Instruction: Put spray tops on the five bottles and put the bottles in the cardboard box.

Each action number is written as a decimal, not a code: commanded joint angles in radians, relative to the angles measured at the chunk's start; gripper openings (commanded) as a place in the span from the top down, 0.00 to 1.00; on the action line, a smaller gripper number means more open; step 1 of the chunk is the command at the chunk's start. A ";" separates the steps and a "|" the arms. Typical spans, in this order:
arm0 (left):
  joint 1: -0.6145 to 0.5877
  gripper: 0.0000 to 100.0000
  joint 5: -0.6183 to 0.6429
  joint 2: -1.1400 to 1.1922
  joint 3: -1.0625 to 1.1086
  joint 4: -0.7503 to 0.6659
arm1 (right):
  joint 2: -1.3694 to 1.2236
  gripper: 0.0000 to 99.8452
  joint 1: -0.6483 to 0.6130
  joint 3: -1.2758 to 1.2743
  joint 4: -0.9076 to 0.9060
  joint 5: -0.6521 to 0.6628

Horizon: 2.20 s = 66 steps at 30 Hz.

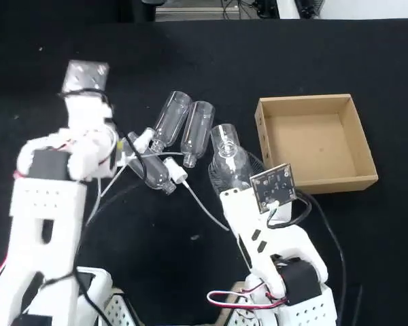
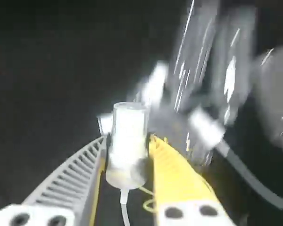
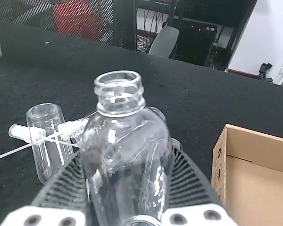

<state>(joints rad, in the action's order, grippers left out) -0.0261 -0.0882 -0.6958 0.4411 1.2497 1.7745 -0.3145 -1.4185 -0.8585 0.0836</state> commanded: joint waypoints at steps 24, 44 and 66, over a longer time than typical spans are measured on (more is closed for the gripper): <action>0.426 0.96 0.364 -0.216 -0.094 -0.862 | 0.022 0.99 -0.055 -0.182 0.394 -0.003; 0.479 0.96 0.364 -0.229 0.091 -1.135 | 0.024 0.99 -0.055 -0.251 0.563 -0.003; 0.475 0.96 0.364 -0.229 0.024 -1.142 | 0.022 0.99 -0.049 -0.269 0.618 0.005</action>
<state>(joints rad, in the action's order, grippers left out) 0.4450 0.2693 -0.8953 0.5271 0.1343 1.7760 -0.3606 -1.6901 -0.2110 0.0821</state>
